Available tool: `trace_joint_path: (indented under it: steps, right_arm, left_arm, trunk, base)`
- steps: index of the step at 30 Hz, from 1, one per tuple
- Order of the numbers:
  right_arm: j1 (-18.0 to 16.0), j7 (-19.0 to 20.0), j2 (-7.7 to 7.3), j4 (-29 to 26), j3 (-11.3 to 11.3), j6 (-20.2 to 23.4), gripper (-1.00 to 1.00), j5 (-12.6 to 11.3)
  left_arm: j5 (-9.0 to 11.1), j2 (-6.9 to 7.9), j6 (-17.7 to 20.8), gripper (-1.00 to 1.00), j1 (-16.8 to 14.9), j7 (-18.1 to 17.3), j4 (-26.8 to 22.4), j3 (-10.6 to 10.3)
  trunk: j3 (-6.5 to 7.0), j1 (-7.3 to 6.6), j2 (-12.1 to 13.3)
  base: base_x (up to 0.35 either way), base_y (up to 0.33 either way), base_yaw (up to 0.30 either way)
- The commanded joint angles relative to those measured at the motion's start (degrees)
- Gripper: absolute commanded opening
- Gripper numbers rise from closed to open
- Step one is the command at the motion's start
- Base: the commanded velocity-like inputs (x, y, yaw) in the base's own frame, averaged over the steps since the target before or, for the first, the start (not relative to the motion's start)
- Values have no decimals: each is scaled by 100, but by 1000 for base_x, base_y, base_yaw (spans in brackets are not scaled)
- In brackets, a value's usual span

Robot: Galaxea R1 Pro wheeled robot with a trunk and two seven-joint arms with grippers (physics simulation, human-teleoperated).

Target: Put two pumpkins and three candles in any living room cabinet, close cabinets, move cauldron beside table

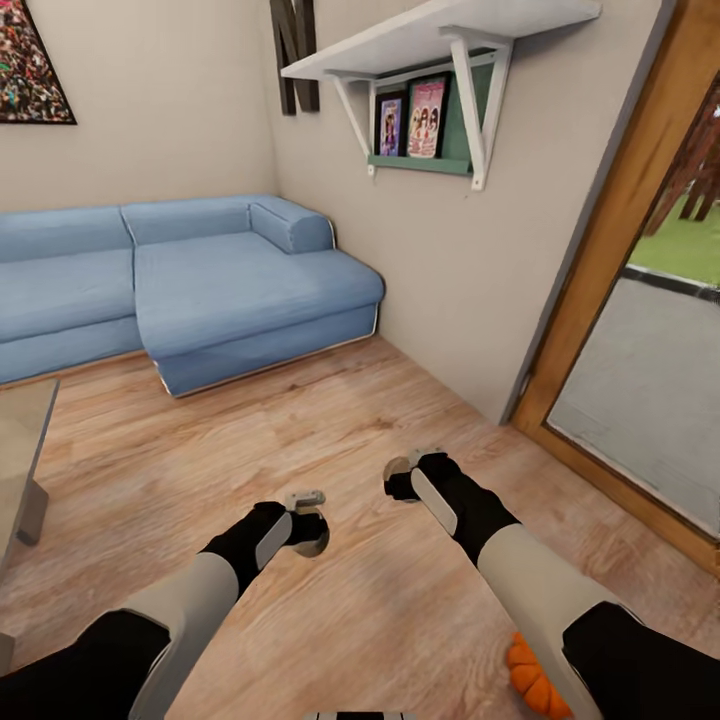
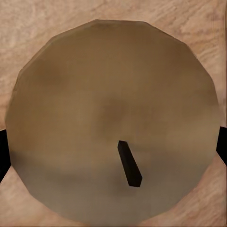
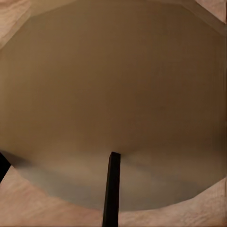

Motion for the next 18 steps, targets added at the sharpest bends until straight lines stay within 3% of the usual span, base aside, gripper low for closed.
trace_joint_path:
  steps: [1, 6, 18]
  right_arm:
    - [-5, -58, -3, 2, 28, 1, -100, -63]
    - [-5, -66, -3, 14, 29, -18, -100, -59]
    - [-5, -61, -3, 133, 12, -26, -100, -65]
  left_arm:
    - [85, 30, 26, -100, 1, 42, -19, -6]
    - [84, 104, 28, -100, 1, 63, -24, 42]
    - [84, 122, 28, -100, 1, 74, -28, 51]
  trunk:
    - [17, -3, 0]
    - [128, -16, 7]
    - [394, -47, 23]
  base:
    - [0, 0, -192]
    - [0, 0, -226]
    - [0, 0, -248]
